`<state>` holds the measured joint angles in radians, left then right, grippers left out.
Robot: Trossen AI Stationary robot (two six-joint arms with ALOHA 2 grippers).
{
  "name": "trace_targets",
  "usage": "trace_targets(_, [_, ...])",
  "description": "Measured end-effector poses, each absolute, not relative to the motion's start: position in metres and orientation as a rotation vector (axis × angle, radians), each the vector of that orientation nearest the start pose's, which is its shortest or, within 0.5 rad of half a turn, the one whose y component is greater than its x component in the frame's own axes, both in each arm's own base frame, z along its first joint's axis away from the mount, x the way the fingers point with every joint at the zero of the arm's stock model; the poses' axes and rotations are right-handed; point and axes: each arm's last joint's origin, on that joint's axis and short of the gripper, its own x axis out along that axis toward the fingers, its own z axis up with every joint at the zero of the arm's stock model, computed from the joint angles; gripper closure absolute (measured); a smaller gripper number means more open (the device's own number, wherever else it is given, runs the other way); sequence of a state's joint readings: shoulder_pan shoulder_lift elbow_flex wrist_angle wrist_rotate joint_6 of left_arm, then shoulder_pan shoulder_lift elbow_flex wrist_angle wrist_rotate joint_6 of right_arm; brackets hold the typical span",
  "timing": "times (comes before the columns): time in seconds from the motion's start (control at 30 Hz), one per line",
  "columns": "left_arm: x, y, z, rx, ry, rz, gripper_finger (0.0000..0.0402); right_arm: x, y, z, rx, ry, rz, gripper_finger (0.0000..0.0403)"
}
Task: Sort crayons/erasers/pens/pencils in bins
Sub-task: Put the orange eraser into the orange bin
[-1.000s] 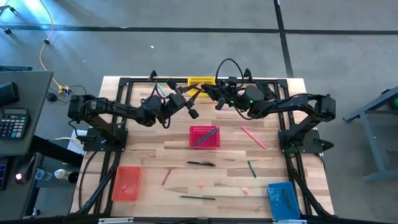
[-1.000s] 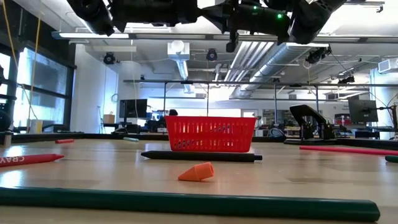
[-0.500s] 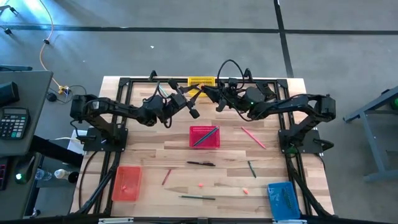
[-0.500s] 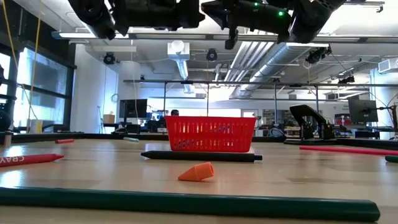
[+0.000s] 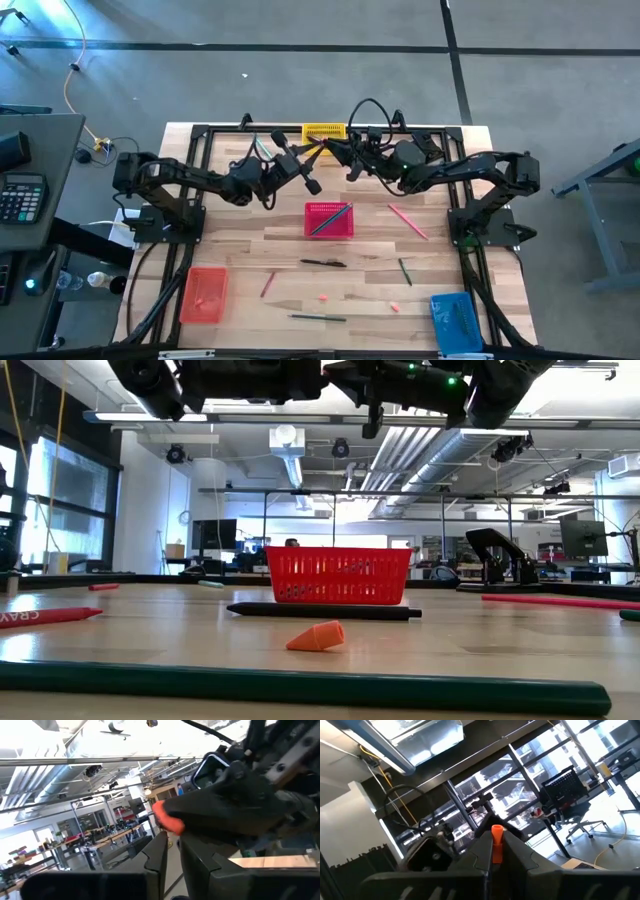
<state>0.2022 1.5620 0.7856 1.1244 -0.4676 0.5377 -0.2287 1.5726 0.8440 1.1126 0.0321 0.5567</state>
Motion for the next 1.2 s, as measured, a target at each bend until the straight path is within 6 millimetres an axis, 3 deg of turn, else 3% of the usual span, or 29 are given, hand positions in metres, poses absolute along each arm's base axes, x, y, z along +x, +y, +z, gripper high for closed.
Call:
trace_targets(0.5, [0.3137, 0.0716, 0.2722, 0.492, -0.168, 0.751, 0.0288, 0.3238, -0.0769, 0.2856, 0.497, -0.451, -0.164, 0.0389])
trace_targets(1.2, [0.3128, 0.0749, 0.2747, 0.467, -0.213, 0.726, 0.0332, 0.3249, -0.0693, 0.2870, 0.516, -0.457, -0.122, 0.0389])
